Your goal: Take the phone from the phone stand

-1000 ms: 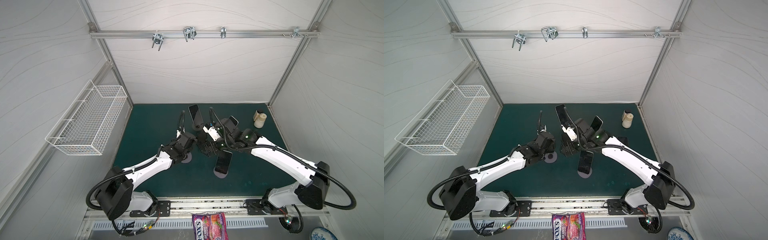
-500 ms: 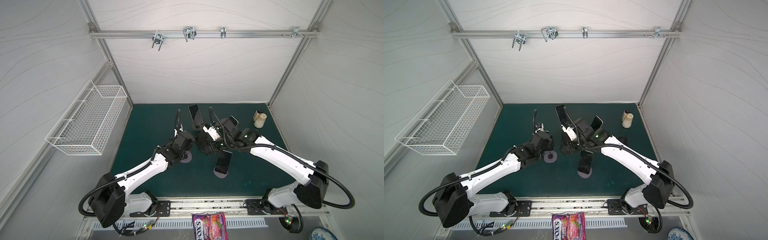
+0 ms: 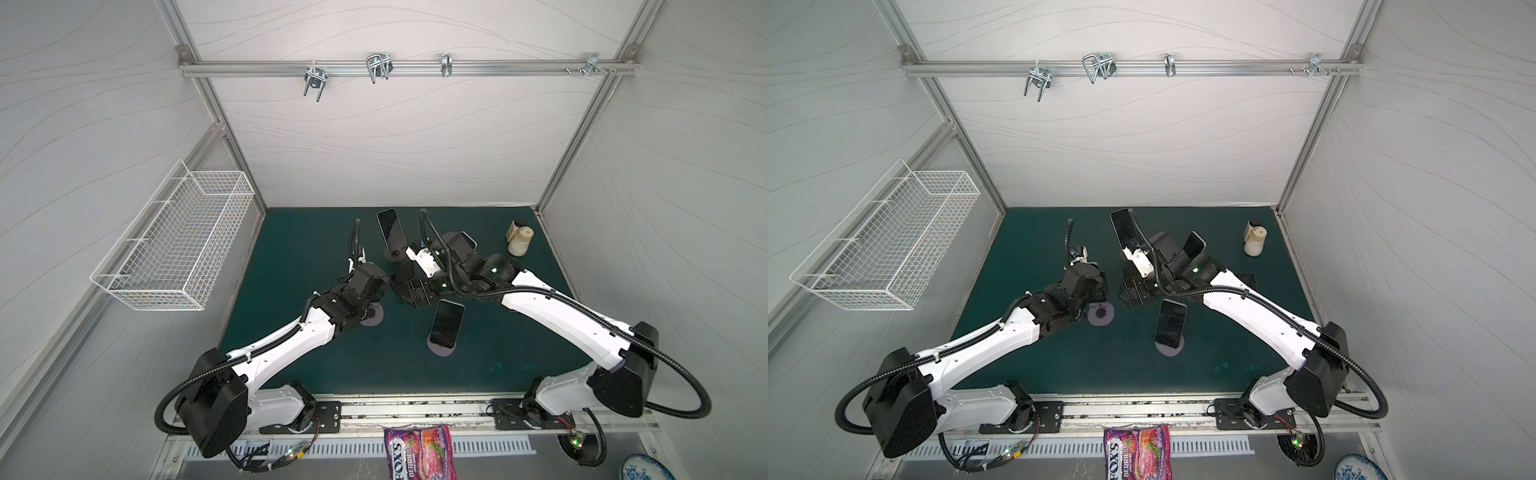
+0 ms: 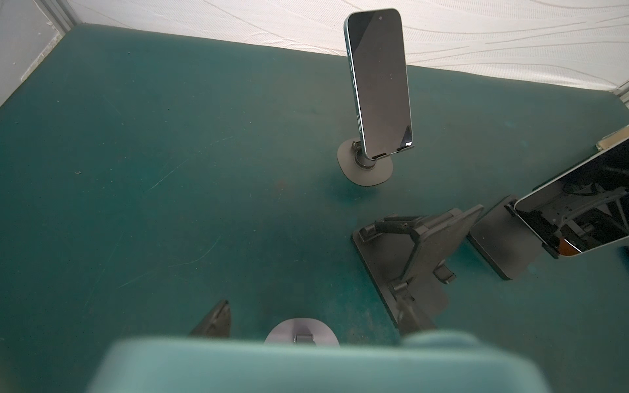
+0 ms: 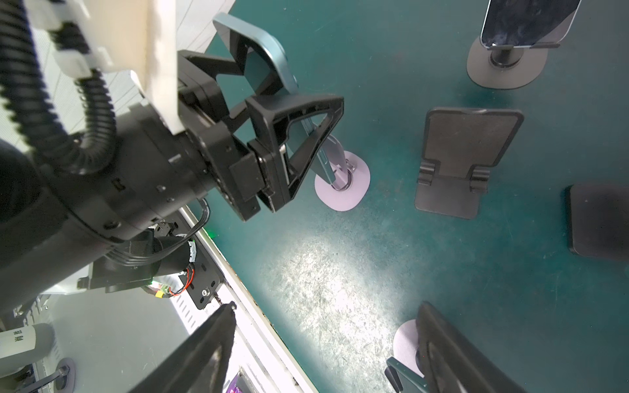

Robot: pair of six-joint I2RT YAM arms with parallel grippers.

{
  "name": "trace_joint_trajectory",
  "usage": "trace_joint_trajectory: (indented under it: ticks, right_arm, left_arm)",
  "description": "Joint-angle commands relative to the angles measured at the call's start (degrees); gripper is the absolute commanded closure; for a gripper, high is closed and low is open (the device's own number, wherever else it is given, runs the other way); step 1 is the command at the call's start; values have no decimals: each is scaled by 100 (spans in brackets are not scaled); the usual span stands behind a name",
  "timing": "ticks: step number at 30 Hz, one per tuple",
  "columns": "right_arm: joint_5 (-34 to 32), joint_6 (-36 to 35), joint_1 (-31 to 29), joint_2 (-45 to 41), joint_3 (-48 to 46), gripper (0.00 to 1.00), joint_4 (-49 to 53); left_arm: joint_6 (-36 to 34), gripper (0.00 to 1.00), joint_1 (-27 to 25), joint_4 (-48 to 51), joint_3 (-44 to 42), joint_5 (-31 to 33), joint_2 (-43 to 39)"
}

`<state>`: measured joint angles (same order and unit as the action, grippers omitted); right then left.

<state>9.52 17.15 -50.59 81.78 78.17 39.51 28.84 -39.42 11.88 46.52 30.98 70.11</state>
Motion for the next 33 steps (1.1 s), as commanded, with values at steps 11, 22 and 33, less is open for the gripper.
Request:
trace_joint_trajectory:
  ticks: [11, 22, 33]
  right_arm:
    - [-7, 76, 31, -35, 230, 17, 31]
    - [34, 84, 30, -92, 97, 17, -66]
    - [134, 35, 25, 84, 221, 17, -100]
  left_arm:
    - [-1, 39, 21, -133, 236, 15, -354]
    - [8, 39, 16, -81, 295, -14, -282]
    - [-158, 39, 21, 143, 389, 42, -472]
